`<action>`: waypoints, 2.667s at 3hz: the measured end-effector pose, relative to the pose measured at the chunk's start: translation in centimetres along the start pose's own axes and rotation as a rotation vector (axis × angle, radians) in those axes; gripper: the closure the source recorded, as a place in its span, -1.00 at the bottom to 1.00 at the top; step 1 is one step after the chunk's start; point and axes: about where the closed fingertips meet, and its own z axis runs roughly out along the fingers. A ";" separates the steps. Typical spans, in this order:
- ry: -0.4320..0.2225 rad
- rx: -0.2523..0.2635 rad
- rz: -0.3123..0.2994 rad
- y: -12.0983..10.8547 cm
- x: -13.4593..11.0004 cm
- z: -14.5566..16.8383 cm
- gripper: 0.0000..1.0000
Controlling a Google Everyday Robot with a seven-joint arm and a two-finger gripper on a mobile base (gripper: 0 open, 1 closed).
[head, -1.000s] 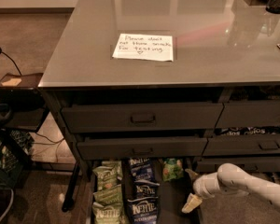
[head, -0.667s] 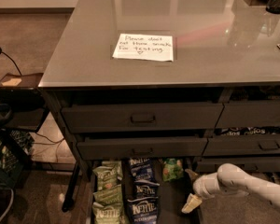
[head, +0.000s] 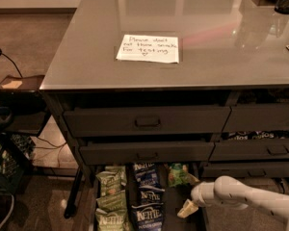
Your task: Pick green rice chip bag from bottom drawer and place on counter
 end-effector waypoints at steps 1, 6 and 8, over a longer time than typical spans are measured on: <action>0.005 0.049 0.003 -1.1 0.2 0.1 -1.00; 0.062 0.222 0.076 -3.5 2.7 4.5 -1.00; 0.112 0.235 0.079 -5.2 4.5 7.5 -0.66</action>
Offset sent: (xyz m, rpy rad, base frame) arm 0.0100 -0.0042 -0.0008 -0.0143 -0.0353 -0.0321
